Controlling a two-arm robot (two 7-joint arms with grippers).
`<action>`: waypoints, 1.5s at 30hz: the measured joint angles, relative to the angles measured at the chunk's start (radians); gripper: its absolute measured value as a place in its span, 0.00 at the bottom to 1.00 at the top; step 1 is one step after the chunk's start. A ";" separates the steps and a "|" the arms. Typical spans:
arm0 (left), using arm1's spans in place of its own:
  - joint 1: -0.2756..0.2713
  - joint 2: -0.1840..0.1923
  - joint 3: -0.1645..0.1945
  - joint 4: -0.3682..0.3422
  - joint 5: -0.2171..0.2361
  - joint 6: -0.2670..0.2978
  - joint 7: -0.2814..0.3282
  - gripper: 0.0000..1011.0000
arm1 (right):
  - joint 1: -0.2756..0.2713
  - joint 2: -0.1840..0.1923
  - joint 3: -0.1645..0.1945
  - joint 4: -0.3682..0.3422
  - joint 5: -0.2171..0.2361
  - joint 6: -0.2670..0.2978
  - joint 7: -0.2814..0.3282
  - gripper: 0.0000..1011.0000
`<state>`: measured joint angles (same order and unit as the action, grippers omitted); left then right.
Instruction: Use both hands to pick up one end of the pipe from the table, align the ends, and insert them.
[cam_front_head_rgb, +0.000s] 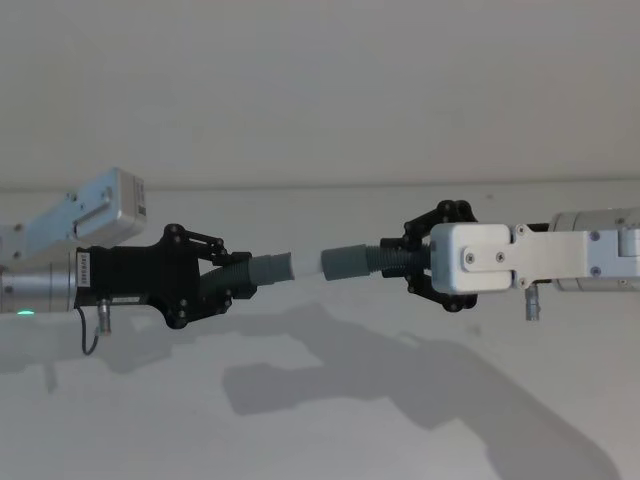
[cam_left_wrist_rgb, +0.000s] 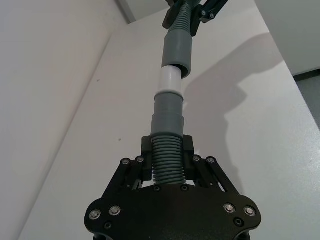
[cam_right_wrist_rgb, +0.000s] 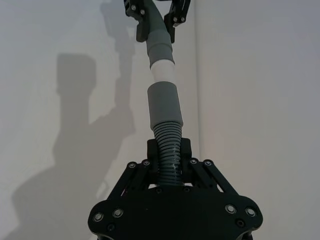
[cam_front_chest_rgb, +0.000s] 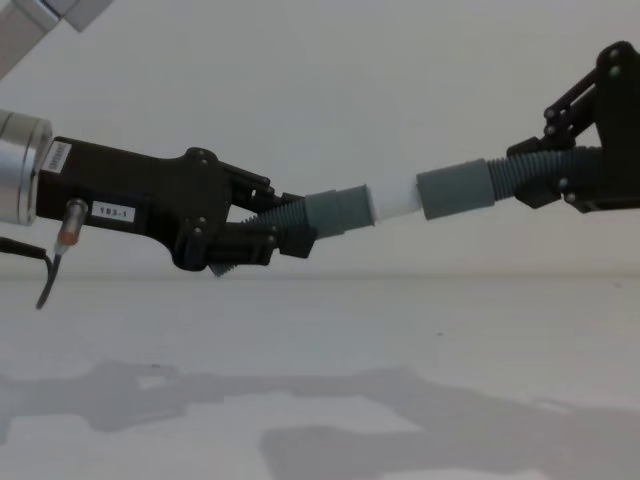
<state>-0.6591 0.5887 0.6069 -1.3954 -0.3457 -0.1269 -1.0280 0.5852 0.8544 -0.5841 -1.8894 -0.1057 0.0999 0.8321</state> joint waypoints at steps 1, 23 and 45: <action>0.000 0.000 0.000 0.000 0.000 0.000 0.000 0.30 | 0.000 0.000 -0.001 -0.001 0.002 0.001 -0.001 0.22; 0.000 0.000 0.000 0.000 0.000 0.000 0.001 0.30 | 0.006 0.000 -0.014 -0.012 0.026 0.007 -0.012 0.22; 0.000 0.000 0.000 0.000 0.000 0.000 0.000 0.30 | 0.005 0.004 -0.010 -0.006 0.034 0.011 -0.021 0.22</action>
<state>-0.6591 0.5886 0.6070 -1.3956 -0.3459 -0.1270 -1.0281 0.5899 0.8582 -0.5936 -1.8951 -0.0720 0.1105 0.8113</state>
